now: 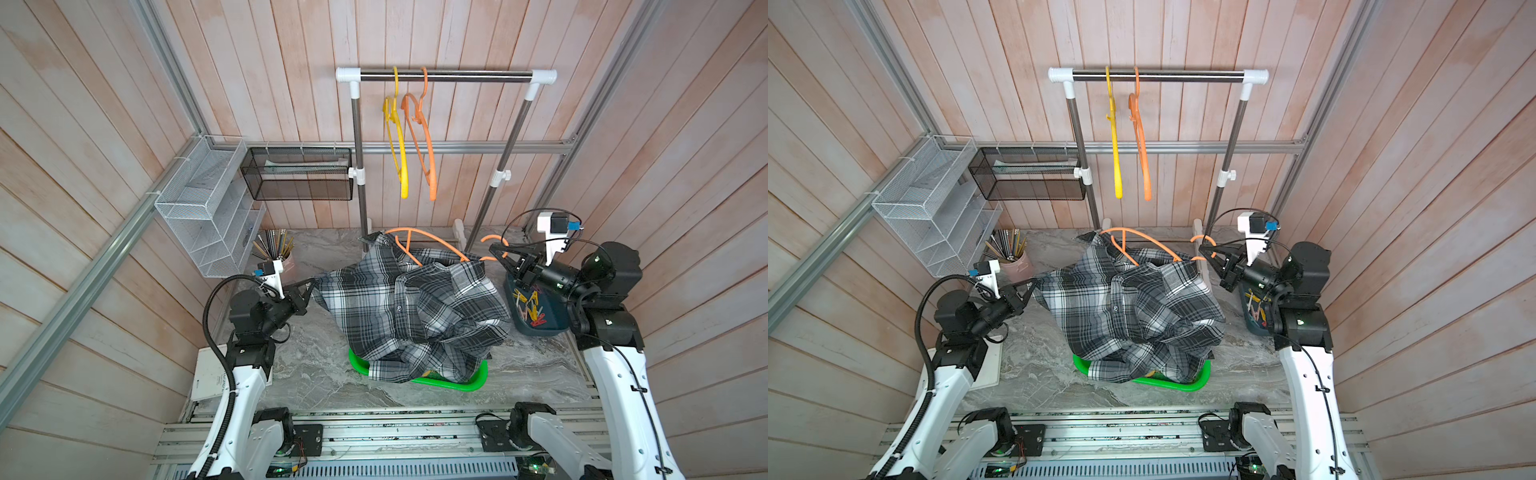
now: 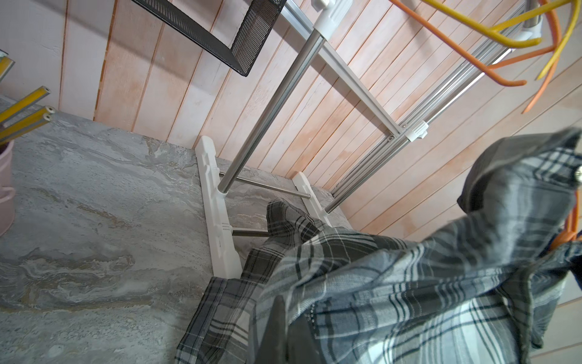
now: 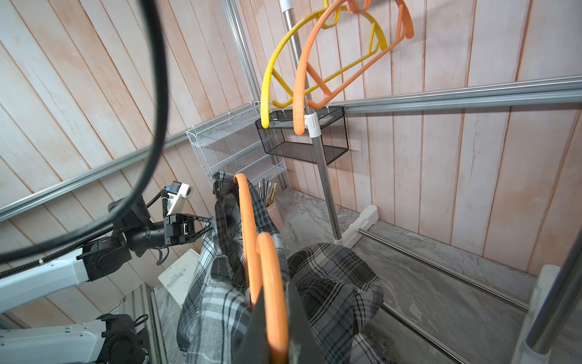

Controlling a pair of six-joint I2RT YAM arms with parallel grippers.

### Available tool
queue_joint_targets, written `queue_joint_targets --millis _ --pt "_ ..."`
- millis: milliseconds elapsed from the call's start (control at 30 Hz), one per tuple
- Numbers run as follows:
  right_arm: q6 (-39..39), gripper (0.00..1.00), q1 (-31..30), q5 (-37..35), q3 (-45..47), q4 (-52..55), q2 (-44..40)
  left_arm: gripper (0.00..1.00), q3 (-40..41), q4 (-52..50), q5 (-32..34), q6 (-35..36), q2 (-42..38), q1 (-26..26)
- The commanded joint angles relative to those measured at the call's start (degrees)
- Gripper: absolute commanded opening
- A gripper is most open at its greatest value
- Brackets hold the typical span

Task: Remove the clothespins securing long-sleeve shirts to the hanger
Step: Remove the long-sleeve shirt from the hanger.

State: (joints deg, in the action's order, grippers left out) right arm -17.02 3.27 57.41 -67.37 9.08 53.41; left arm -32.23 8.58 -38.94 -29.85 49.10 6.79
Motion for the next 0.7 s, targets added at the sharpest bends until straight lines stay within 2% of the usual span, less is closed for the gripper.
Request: queue_joint_targets --millis 0,100,233,300,433,567,667 --pt "-0.14 0.0 4.0 -3.77 -0.92 -5.29 -1.91 0.0 2.77 -3.44 13.28 -1.36 0.82 4.55" --pt "-1.76 0.0 4.29 -3.04 0.02 -8.06 -2.2 0.0 3.12 -1.78 10.45 -1.73 0.76 4.55" --pt "-7.17 0.0 4.2 -0.37 1.88 -14.85 -1.87 0.0 1.67 1.5 0.07 -0.58 0.94 2.74" --pt "-10.58 0.0 4.0 0.94 2.94 -19.17 -1.42 0.0 -0.35 0.41 -0.83 1.01 1.22 -2.5" --pt "-13.98 0.0 1.06 0.04 4.53 -24.72 -0.52 0.0 -4.12 -3.98 8.16 5.87 2.87 -19.51" --pt "-8.79 0.0 -6.64 -5.88 3.07 -19.41 1.81 0.0 -6.04 -3.4 12.95 5.92 7.14 -32.28" --pt "-4.52 0.0 -13.29 -11.73 2.28 -15.65 4.16 0.0 -8.88 -4.65 16.53 6.99 10.6 -39.68"
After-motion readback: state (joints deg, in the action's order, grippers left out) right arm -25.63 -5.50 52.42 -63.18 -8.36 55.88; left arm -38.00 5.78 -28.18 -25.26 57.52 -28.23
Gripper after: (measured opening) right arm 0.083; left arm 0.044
